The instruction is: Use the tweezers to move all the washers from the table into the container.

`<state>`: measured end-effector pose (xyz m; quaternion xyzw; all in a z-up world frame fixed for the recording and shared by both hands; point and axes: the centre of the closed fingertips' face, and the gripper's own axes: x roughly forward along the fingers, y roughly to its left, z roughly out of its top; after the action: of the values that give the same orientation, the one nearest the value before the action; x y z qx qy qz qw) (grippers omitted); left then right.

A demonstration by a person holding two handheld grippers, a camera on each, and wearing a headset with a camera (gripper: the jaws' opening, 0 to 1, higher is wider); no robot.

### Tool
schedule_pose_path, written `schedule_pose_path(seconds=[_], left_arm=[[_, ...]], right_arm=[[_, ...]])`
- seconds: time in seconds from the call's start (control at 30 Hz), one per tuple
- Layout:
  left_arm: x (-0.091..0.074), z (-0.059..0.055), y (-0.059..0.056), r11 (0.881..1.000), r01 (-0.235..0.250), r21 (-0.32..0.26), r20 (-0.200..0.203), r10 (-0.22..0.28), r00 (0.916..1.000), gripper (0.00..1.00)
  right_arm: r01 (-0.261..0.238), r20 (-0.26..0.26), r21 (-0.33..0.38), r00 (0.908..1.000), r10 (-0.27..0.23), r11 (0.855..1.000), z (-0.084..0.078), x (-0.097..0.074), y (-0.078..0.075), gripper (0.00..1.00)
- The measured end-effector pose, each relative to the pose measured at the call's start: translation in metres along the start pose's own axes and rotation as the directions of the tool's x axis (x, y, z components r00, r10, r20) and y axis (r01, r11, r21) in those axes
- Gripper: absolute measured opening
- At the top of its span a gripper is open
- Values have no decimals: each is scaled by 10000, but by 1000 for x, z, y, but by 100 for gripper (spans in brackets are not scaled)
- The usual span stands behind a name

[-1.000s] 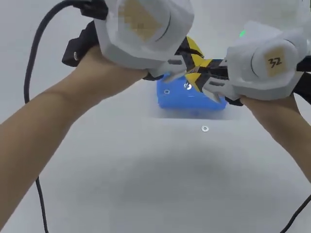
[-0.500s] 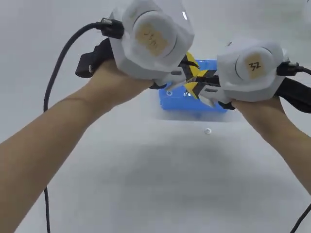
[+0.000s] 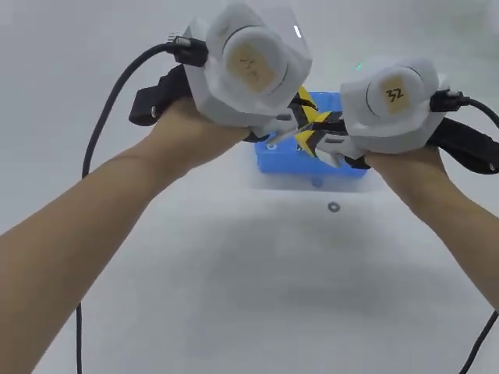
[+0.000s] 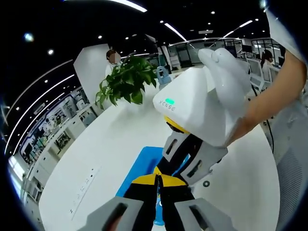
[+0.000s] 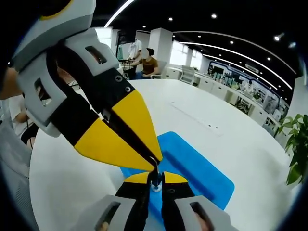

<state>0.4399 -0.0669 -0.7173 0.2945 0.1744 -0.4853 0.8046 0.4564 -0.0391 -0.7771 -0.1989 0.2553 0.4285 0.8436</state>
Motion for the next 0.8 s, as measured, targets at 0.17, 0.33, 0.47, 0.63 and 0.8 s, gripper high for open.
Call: schedule_pose_path(seconds=[0.17, 0.33, 0.47, 0.63, 0.8], left_arm=[[1, -1, 1, 9999, -31, -122, 63, 32, 10000, 0], [1, 0, 1, 9998, -40, -181, 54, 41, 10000, 0], [-5, 5, 1, 9997, -110, -199, 141, 113, 9998, 0], [-21, 22, -4, 9994, -316, -145, 454, 322, 9984, 0], [-39, 38, -14, 9984, -557, 100, 688, 549, 9961, 0]], right_arm=[[-78, 68, 256, 9999, 76, 9996, -1, 1, -2, 5], [-249, 193, 671, 9995, 236, 9974, 0, 0, 0, 5], [-290, 408, 905, 9988, 254, 9955, 4, -7, 2, 6], [109, 989, 650, 9949, -173, 9978, 20, -27, 3, 7], [348, 1462, 241, 9885, -380, 9991, 33, -45, 10, 7]])
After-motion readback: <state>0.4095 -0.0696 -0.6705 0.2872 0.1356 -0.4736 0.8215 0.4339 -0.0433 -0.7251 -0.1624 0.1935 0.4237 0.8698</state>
